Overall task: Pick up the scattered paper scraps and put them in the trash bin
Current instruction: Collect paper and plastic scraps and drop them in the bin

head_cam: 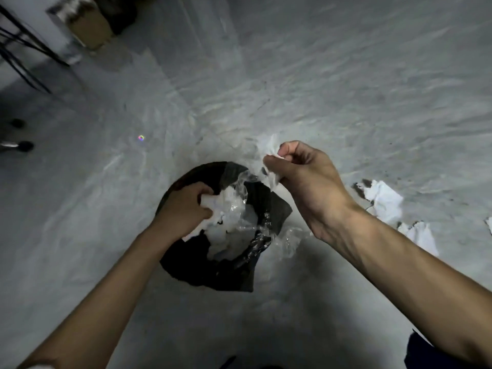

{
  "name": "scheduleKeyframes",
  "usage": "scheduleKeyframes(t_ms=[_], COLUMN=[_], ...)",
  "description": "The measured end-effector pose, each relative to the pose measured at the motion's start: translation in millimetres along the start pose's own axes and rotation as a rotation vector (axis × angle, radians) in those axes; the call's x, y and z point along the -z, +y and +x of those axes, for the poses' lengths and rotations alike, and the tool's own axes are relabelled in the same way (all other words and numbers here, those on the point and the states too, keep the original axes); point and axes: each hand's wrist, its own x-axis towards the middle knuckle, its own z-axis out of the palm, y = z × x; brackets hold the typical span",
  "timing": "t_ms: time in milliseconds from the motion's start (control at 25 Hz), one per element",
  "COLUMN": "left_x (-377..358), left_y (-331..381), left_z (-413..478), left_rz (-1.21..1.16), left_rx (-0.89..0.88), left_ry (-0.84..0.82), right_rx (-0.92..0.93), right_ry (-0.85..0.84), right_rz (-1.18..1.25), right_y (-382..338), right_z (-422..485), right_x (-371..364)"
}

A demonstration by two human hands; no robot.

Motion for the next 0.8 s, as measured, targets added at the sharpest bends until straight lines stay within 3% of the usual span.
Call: scheduleKeyframes(t_ms=[80,200,360,440,600,800], left_x=[-3,1,-9,-23,-30,35], left_y=[-1,22,44,57,80,98], left_z=[-3,-11,-11,-12,-13,-18], left_rz=[-0.232,-0.525,-0.577,-0.538,-0.47,-0.826], left_rx=[-0.112,-0.275,-0.288,-0.279,-0.303,-0.315], left_ry=[-0.071,-0.384,-0.701,-0.75,-0.679,-0.041], right_rx=[-0.042,-0.084,-0.042,-0.029,0.028,0.055], right_ry=[0.022,0.059,0.095,0.086,0.137,0.09], right_rz=[-0.007,0.041,0.244,0.293,0.341,0.292], right_y=[14,22,11,3,-12,-14], right_z=[4,6,3,-1,-11,-21], right_x=[-7,-1,23,34,63,69])
